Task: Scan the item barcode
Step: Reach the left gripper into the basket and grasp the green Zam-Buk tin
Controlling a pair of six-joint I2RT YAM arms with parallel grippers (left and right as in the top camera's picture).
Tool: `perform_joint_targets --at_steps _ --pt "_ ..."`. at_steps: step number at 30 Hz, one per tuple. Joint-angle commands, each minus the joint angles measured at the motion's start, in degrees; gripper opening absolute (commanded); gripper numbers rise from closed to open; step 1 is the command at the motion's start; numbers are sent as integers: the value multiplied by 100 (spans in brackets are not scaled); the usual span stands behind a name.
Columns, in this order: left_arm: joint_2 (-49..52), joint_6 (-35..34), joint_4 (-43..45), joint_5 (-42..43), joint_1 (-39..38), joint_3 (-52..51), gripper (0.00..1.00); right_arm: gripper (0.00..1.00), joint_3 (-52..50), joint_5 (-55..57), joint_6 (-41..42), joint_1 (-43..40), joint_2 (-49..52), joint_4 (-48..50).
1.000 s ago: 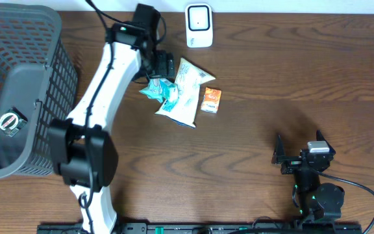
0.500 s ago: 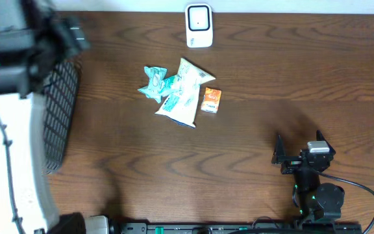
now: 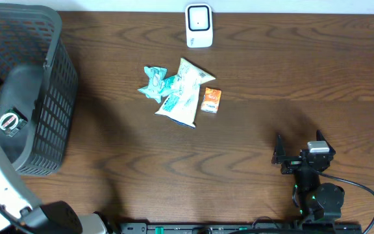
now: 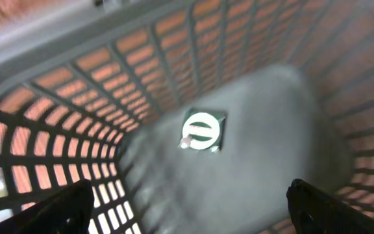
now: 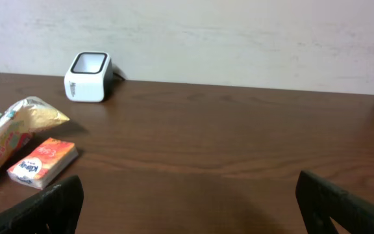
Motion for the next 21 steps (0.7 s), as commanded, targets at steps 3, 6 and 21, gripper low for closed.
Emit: perform_joint_targets --at_steps 3,6,21 --pt "520 -52 85 -96 304 -142 94 99 -7 46 59 28 -24 -20" --pt "732 -52 177 -94 319 -142 94 99 -7 46 59 28 -24 -20" --pt "2223 -103 474 367 321 -142 94 99 -7 46 59 28 -24 -20"
